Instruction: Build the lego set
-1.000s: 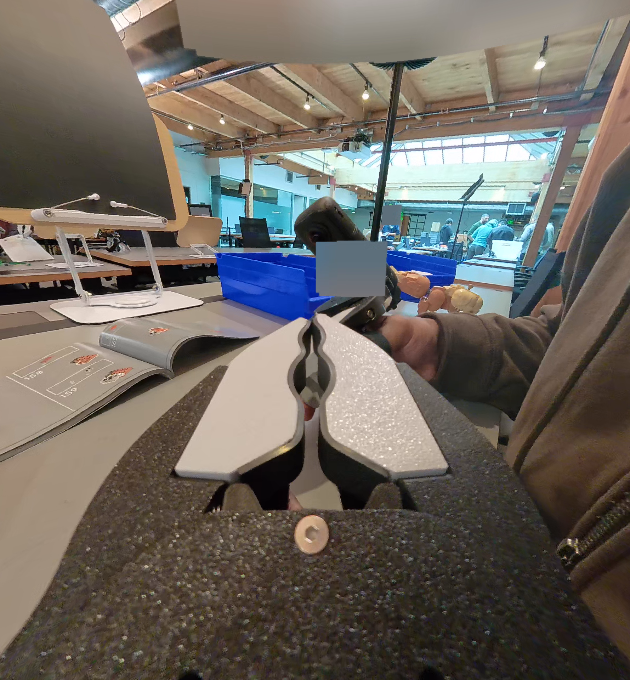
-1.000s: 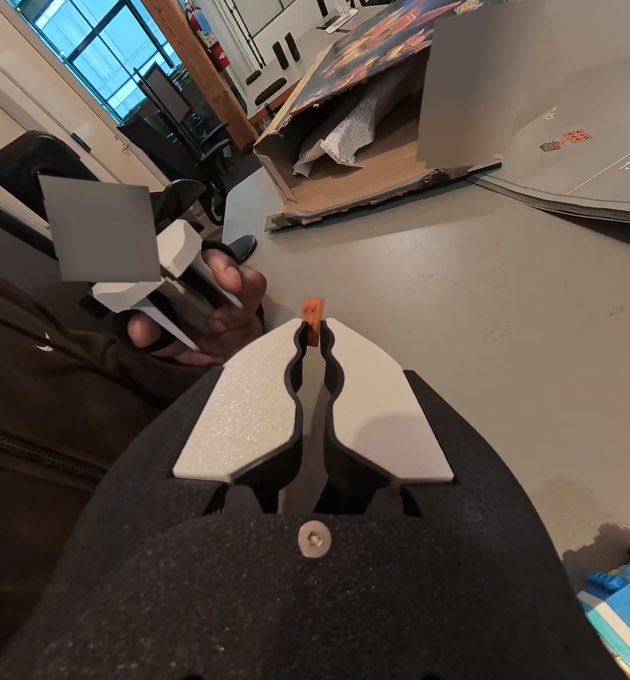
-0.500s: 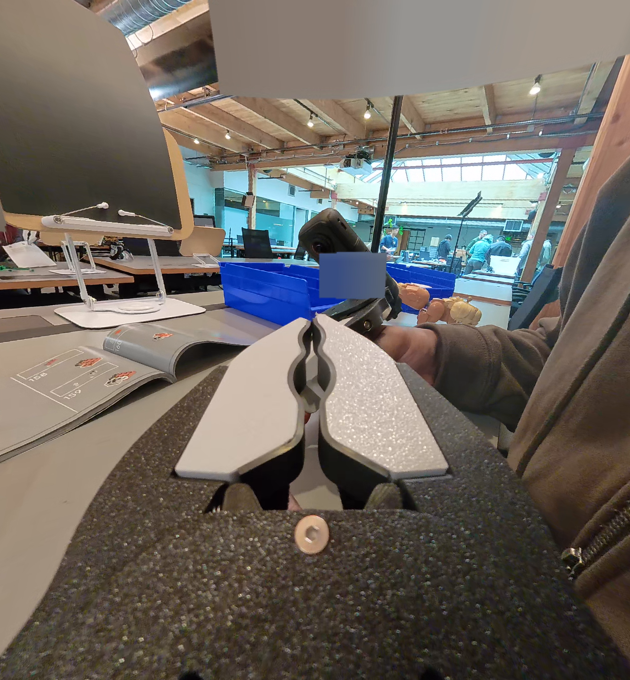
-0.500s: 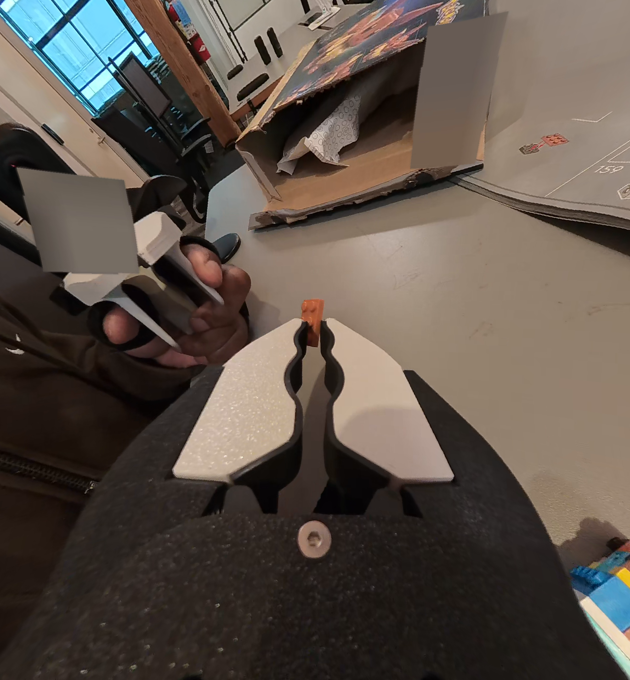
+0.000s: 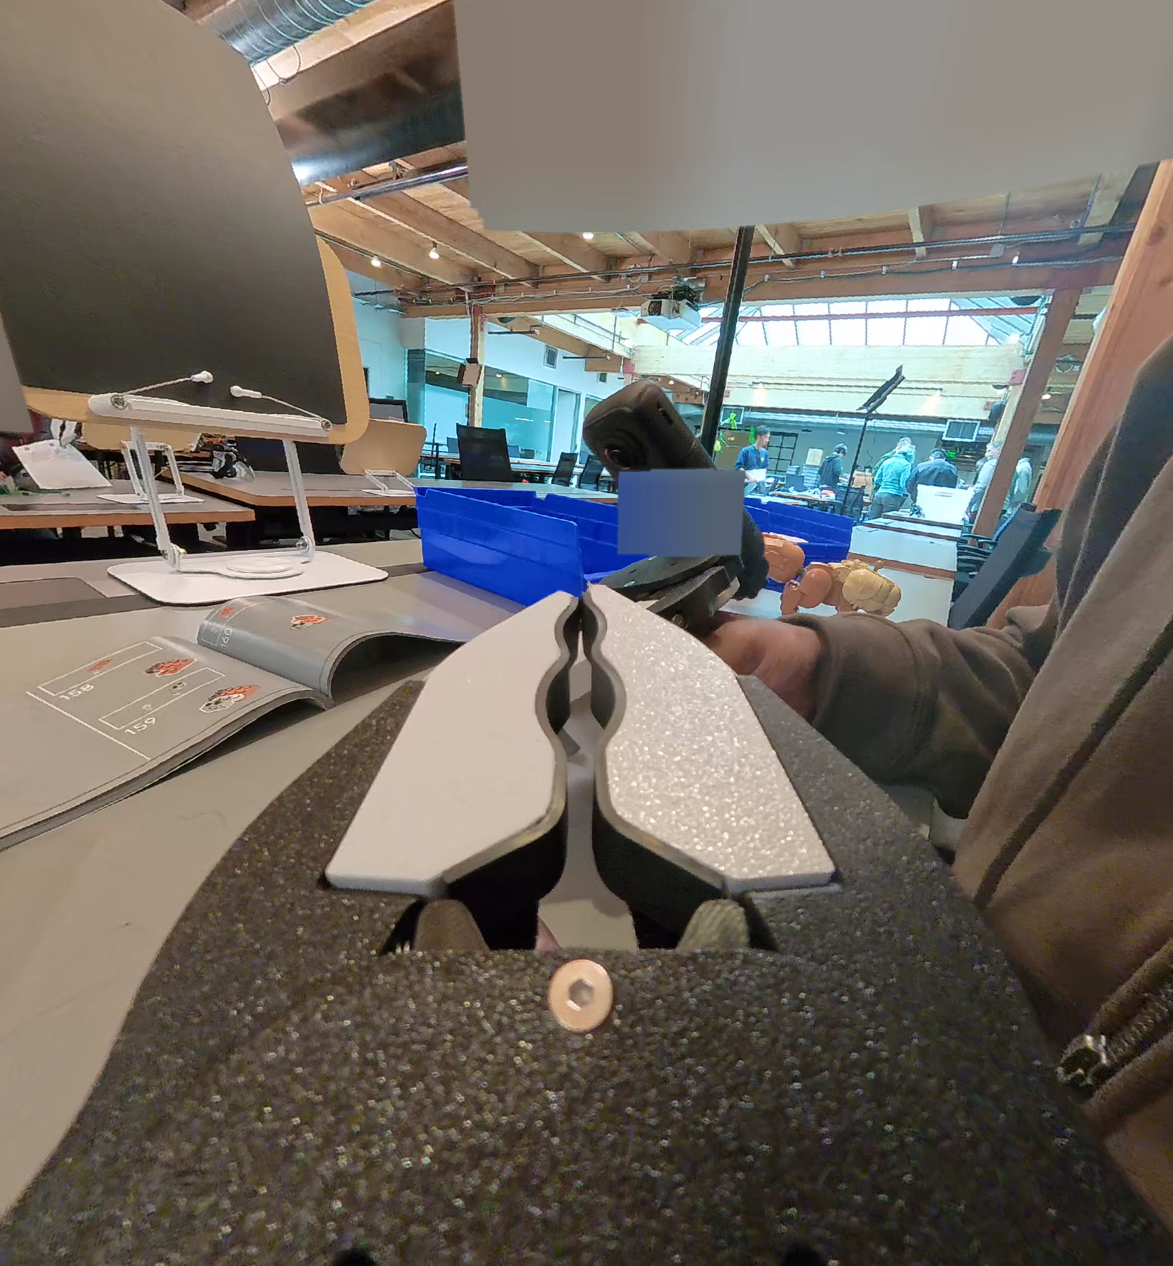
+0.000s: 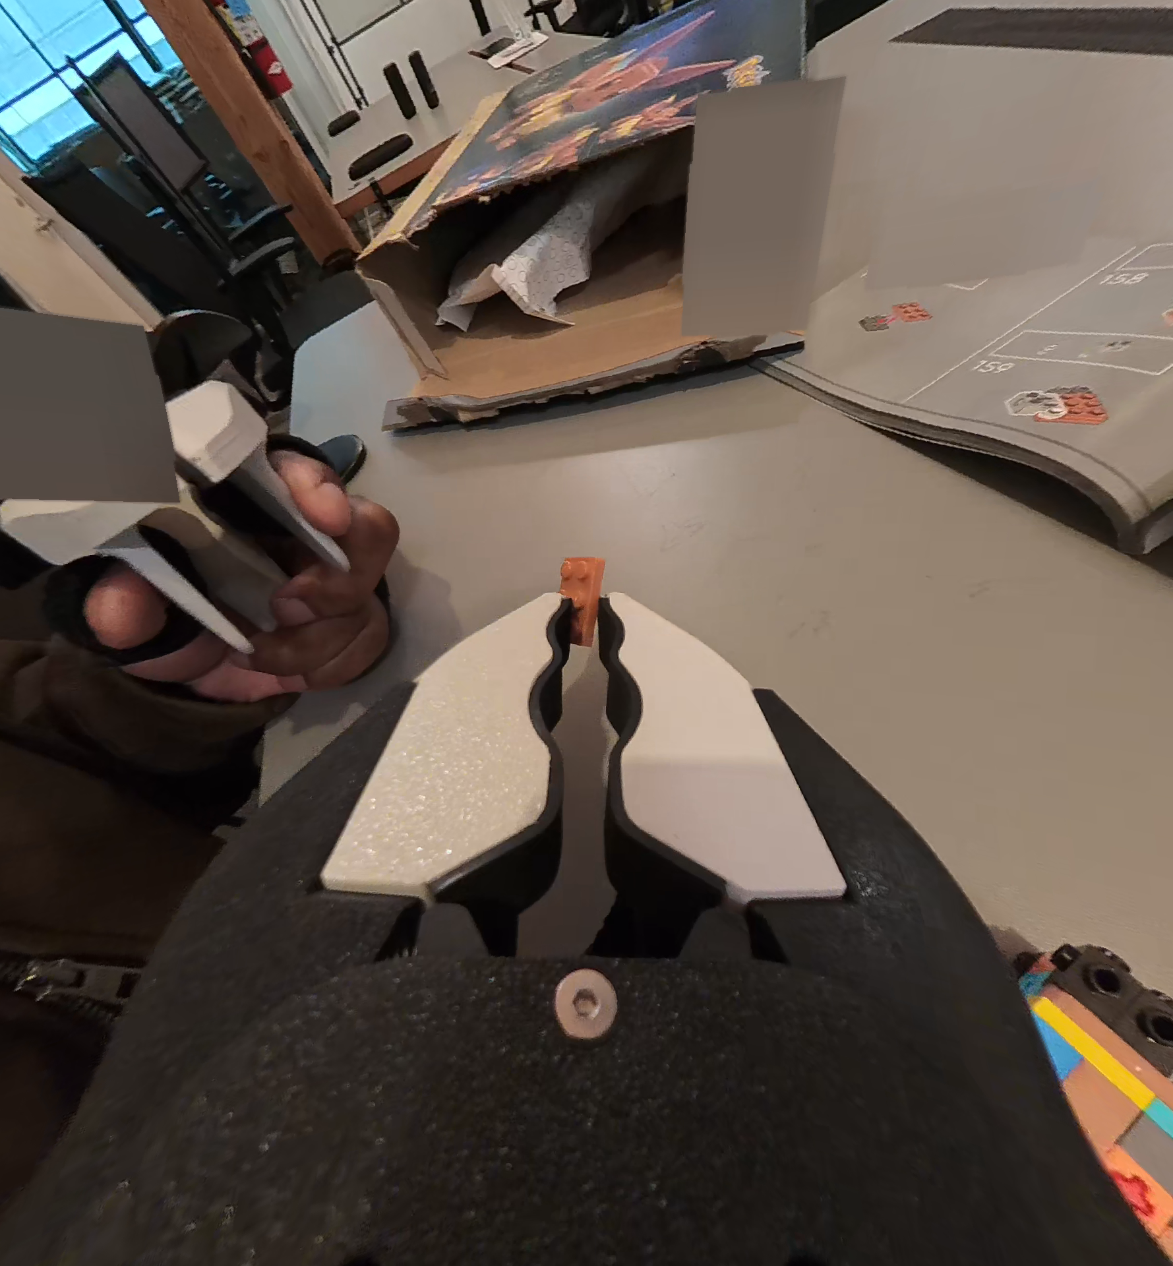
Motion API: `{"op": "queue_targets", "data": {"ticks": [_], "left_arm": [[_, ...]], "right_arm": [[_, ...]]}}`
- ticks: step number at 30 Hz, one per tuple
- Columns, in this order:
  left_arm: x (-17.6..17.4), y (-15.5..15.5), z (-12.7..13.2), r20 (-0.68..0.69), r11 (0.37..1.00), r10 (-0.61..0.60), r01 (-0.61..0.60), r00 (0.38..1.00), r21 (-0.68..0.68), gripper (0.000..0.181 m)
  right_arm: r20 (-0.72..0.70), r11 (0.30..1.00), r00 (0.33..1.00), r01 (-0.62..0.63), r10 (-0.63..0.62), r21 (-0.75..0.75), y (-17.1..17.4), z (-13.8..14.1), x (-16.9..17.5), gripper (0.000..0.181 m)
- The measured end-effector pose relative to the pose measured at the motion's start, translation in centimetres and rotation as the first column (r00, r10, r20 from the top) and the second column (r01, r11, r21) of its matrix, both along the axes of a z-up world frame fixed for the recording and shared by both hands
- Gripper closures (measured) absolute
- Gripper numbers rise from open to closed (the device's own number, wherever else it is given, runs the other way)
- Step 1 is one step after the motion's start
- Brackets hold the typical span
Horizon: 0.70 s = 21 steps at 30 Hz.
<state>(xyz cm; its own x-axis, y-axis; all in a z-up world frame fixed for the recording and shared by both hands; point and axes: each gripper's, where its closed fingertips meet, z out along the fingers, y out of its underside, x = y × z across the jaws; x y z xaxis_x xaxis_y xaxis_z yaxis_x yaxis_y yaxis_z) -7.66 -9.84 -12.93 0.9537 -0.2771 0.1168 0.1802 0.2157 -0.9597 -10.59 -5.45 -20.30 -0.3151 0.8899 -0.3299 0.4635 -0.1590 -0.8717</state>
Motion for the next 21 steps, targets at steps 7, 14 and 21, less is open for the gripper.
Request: {"op": "queue_targets", "data": {"ticks": [7, 14, 21], "left_arm": [[-0.4, -0.1, 0.1, 0.026, 1.000, 0.008, -0.008, 1.000, 0.008, 0.181], [-1.2, -0.1, 0.3, 0.046, 0.998, 0.056, -0.057, 0.997, 0.030, 0.181], [-2.1, -0.2, 0.3, -0.011, 0.984, 0.176, -0.175, 0.984, 0.045, 0.181]], "right_arm": [[-0.041, 0.996, 0.996, 0.079, -0.077, 0.045, 1.1, 0.2, -0.5, 0.161], [-0.182, 0.990, 0.975, 0.138, -0.131, 0.029, 2.3, 1.9, -0.1, 0.158], [-0.285, 0.977, 0.941, 0.207, -0.182, 0.060, 3.3, 3.2, 1.0, 0.157]]}}
